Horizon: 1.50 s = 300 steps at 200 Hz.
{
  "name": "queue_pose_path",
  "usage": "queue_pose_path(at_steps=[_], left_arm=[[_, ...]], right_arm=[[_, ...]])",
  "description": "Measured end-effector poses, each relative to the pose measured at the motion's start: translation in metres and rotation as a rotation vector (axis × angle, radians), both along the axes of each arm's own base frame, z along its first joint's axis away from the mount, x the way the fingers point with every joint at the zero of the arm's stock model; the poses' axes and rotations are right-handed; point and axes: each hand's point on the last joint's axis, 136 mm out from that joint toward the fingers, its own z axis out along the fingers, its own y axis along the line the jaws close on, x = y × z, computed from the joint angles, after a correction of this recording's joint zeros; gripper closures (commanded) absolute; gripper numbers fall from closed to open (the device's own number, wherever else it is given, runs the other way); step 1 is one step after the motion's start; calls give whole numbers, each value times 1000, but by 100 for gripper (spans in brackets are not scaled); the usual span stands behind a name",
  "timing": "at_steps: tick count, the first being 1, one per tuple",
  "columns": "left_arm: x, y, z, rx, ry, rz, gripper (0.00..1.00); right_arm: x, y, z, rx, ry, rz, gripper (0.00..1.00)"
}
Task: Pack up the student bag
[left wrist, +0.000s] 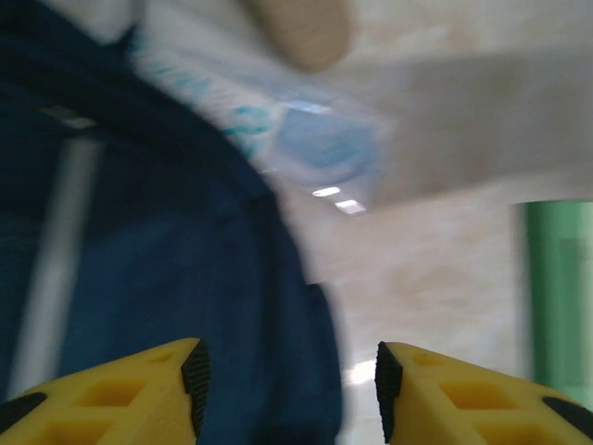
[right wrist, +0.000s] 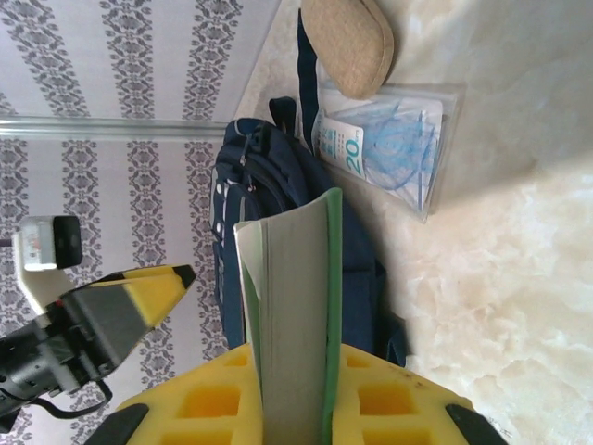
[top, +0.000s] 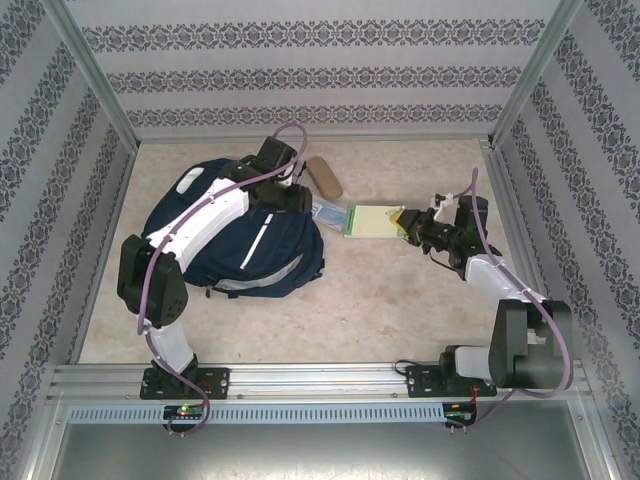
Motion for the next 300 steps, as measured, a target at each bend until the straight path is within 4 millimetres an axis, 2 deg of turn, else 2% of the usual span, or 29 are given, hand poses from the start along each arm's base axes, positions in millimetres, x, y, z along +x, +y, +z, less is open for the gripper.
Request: queue_pose_path(at_steps=[18, 37, 62, 94, 104, 117, 140, 160, 178, 192, 222, 241, 254, 282, 300], left_arm=[[-8, 23, -19, 169, 23, -20, 45], [-19, 38, -37, 301, 56, -61, 44], [-32, 43, -59, 402, 98, -125, 44], [-36, 41, -69, 466, 100, -172, 44], [-36, 41, -73, 481, 101, -179, 52], [-37, 41, -77, 494, 106, -188, 73], [-40, 45, -82, 532, 111, -205, 99], [-38, 48, -80, 548, 100, -199, 100], [-37, 50, -69, 544, 72, -187, 100], [-34, 50, -52, 522, 37, -174, 100], [-22, 53, 4, 417, -74, -118, 100], [-13, 64, 42, 330, -140, -61, 100], [-9, 73, 60, 272, -165, -23, 100], [-6, 93, 78, 127, -158, 43, 100], [-5, 100, 84, 52, -149, 66, 100]], right_arm=[[-2, 7, -2, -7, -1, 18, 100], [-2, 12, -7, -15, 11, 30, 100], [-2, 16, -15, -18, 32, 39, 100], [-3, 19, -18, -24, 40, 44, 100], [-3, 21, -19, -26, 42, 47, 100], [-3, 21, -20, -26, 45, 48, 100], [-3, 23, -20, -29, 43, 50, 100], [-3, 25, -20, -30, 40, 55, 100], [-4, 29, -21, -31, 44, 68, 100], [-4, 33, -23, -31, 51, 77, 100], [-1, 43, -23, -38, 49, 97, 100], [3, 57, -19, -35, 39, 120, 100], [6, 67, -15, -33, 27, 139, 100], [15, 95, -5, -21, -3, 172, 100], [21, 121, 0, -4, -22, 207, 100]])
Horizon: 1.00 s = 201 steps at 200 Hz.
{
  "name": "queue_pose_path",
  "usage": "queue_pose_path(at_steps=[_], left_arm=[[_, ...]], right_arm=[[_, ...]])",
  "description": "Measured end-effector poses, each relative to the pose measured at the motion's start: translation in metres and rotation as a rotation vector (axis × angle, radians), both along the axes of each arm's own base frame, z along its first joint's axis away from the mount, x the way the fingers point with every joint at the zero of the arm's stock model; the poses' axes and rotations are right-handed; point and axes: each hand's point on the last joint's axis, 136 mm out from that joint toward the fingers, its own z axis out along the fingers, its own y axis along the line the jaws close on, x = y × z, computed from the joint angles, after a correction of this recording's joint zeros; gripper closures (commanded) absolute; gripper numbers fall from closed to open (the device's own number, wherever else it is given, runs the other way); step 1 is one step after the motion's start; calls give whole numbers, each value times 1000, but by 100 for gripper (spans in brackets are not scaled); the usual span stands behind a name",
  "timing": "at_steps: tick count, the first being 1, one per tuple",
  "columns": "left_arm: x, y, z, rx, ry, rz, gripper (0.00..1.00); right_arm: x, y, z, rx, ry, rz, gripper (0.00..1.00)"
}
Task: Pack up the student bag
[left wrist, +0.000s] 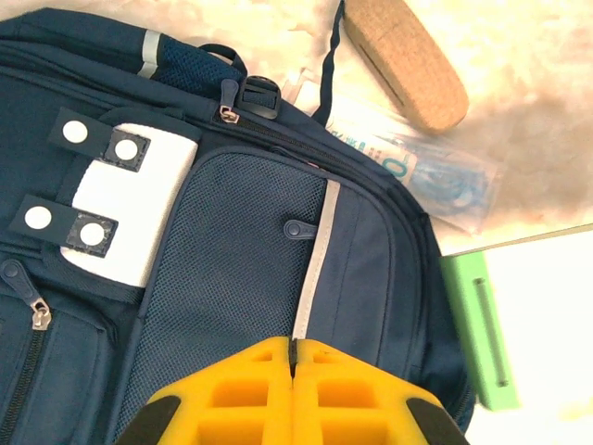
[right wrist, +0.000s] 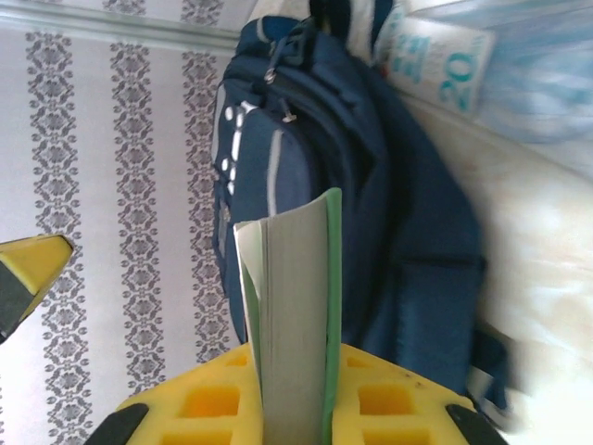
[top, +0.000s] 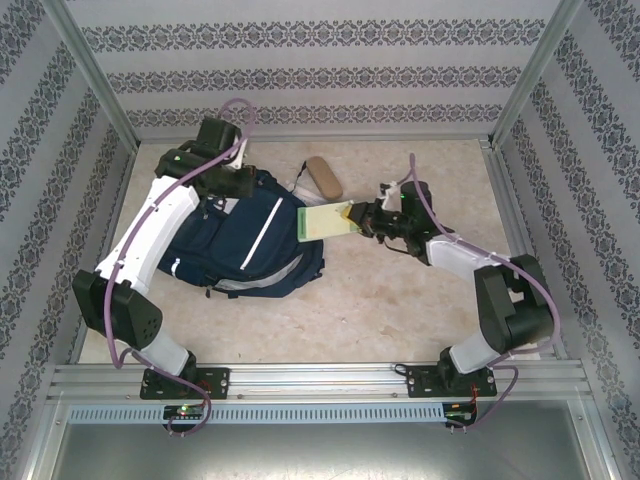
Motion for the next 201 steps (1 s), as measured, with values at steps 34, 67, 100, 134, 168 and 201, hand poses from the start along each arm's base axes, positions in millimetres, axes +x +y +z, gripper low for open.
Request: queue_pose_path(at_steps=[34, 67, 100, 134, 168, 201], left_arm=[[-4, -13, 4, -99, 20, -45, 100], [-8, -19, -10, -125, 63, -61, 75], [-23, -22, -49, -111, 168, -64, 65], [-29, -46, -81, -36, 236, -121, 55], [-38, -75, -124, 102, 300, -203, 52], [-40, -85, -163, 289, 330, -255, 49]], right_arm=[[11, 42, 2, 27, -15, 43, 100], [20, 32, -4, 24, -3, -9, 100], [20, -1, -18, 4, 25, -91, 100], [12, -39, -19, -10, 30, -171, 100], [7, -68, -10, -15, 3, -234, 100], [-1, -78, -10, -25, 0, -248, 100]])
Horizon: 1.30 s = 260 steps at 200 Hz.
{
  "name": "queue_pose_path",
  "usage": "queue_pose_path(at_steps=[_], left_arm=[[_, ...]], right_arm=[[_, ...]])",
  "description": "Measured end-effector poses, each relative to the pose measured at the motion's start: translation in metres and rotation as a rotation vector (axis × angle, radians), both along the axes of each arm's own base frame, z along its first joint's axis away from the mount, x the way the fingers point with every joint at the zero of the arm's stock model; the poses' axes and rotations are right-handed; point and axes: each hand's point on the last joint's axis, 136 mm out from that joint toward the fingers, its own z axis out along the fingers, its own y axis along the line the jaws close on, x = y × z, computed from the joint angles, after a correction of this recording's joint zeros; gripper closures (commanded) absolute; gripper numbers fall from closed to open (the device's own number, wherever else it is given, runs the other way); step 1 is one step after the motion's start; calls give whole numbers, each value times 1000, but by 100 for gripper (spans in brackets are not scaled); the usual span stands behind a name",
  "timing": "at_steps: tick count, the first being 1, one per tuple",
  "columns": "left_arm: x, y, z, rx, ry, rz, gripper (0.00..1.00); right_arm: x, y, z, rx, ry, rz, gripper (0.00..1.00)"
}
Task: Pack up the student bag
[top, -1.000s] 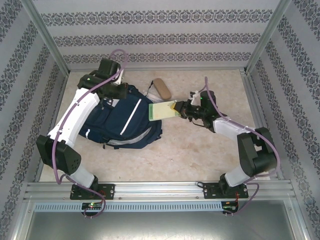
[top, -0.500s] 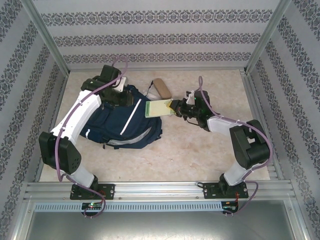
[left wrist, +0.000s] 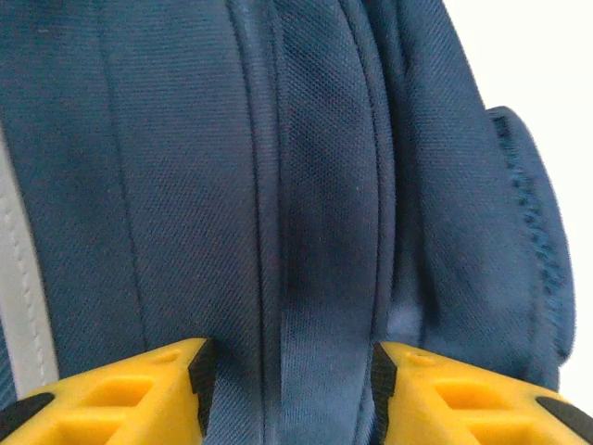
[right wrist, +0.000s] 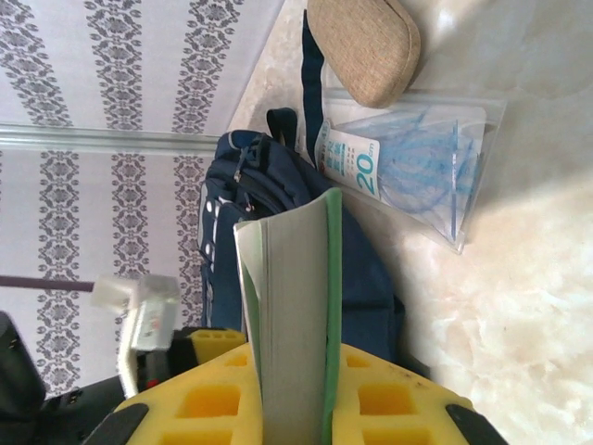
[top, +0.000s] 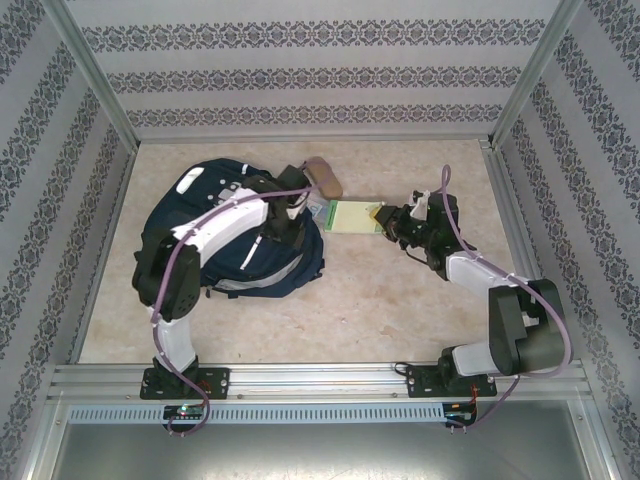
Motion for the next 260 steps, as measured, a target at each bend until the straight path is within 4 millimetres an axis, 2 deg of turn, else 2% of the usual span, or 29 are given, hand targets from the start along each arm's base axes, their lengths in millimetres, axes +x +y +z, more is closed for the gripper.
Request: queue_pose_path(at_steps=[14, 32, 38, 54, 96, 117, 136, 173, 193, 220, 260], left_arm=[[2, 0, -9, 75, -10, -25, 50], [4, 4, -14, 163, -33, -53, 64], [5, 7, -15, 196, -42, -59, 71], [9, 14, -17, 264, -67, -66, 100], [16, 24, -8, 348, -129, -62, 100], [20, 29, 9, 329, -165, -40, 100], [24, 34, 40, 256, -212, 2, 100], [34, 65, 124, 44, -331, 136, 100], [36, 82, 153, -92, -353, 205, 100], [34, 92, 165, -256, -317, 263, 100], [33, 87, 168, -392, -259, 297, 100]], right_arm=[[-1, 0, 0, -2, 2, 1, 100], [-3, 0, 0, -2, 4, 1, 100], [-3, 0, -1, -2, 5, 2, 100], [-3, 0, -1, -3, 9, 2, 100], [-7, 8, -2, -3, 10, 24, 100], [-12, 18, -2, -3, 10, 53, 100], [-15, 31, -3, -5, 14, 89, 100], [-11, 63, 0, 2, 7, 159, 100], [-5, 82, 3, 16, 2, 188, 100], [7, 112, 8, 39, -6, 216, 100], [24, 171, 12, 62, -21, 250, 100]])
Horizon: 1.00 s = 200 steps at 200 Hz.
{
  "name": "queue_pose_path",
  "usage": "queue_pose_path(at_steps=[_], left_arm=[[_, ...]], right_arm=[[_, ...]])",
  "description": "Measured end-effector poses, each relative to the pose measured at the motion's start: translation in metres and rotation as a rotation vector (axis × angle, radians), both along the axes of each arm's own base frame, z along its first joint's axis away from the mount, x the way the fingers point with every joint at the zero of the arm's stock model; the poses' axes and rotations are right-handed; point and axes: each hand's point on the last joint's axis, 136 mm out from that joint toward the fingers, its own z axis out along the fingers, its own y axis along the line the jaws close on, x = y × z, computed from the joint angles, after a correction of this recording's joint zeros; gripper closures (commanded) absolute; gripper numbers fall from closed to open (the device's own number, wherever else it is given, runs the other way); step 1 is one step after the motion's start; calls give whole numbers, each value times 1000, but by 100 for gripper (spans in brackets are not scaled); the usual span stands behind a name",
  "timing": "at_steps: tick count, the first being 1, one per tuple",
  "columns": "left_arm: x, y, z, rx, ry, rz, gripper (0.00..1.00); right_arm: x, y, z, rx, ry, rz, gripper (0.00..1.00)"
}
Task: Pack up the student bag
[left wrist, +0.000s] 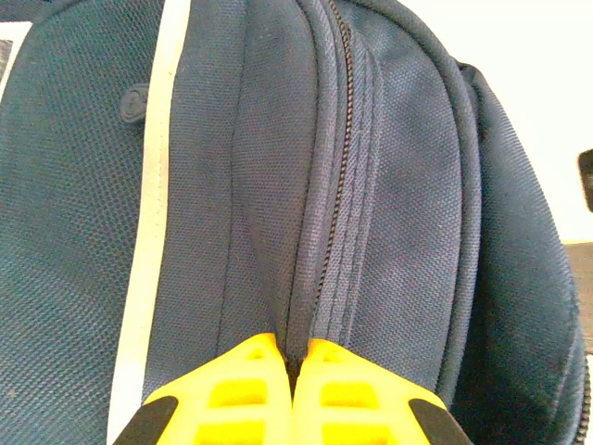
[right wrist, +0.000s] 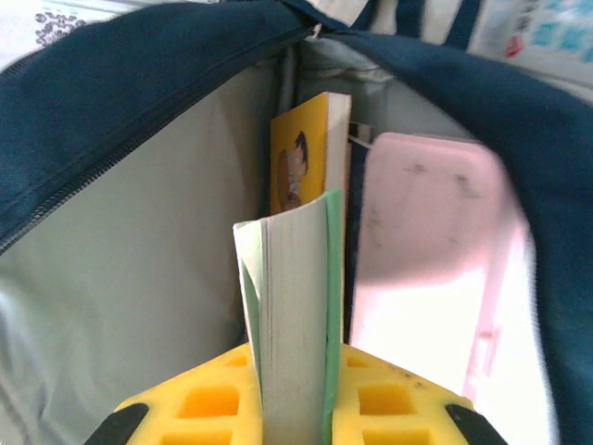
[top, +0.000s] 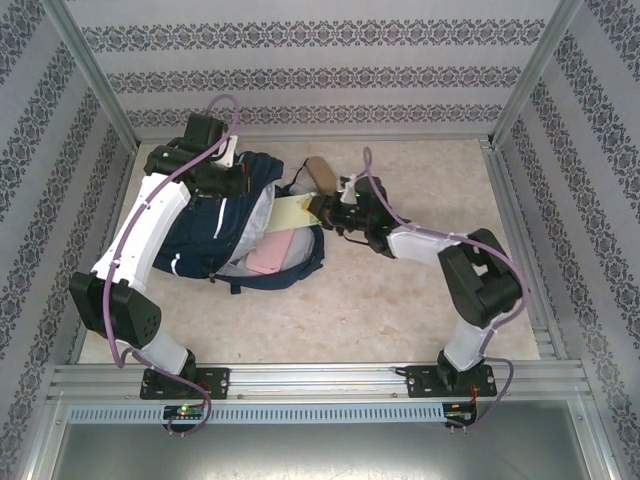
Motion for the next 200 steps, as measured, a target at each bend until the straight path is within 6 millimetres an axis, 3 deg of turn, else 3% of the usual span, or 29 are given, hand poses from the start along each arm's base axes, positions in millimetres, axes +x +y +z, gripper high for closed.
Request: queue_pose_path(at_steps=[52, 70, 90, 106, 126, 150, 180, 187, 200], left_arm=[[1, -11, 5, -98, 11, 3, 100], [1, -14, 7, -118, 11, 1, 100], [1, -15, 7, -126, 13, 6, 100], [2, -15, 7, -126, 13, 9, 100], [3, -12, 7, -124, 11, 16, 100], [3, -12, 7, -124, 8, 16, 100], [3, -12, 5, -124, 13, 15, 100], [3, -12, 3, -126, 16, 16, 100], [4, -12, 0, -132, 17, 15, 100]], right_arm=[[23, 89, -18, 9, 10, 24, 100], [28, 115, -28, -4, 15, 22, 95], [33, 141, -37, -25, 23, 32, 78], [36, 156, -39, -37, 34, 46, 53], [37, 160, -35, -51, 30, 61, 35], [35, 157, -38, -83, 28, 71, 26], [26, 136, -34, -127, 38, 69, 22], [24, 131, -31, -134, 40, 66, 12], [19, 120, -24, -143, 32, 66, 11]])
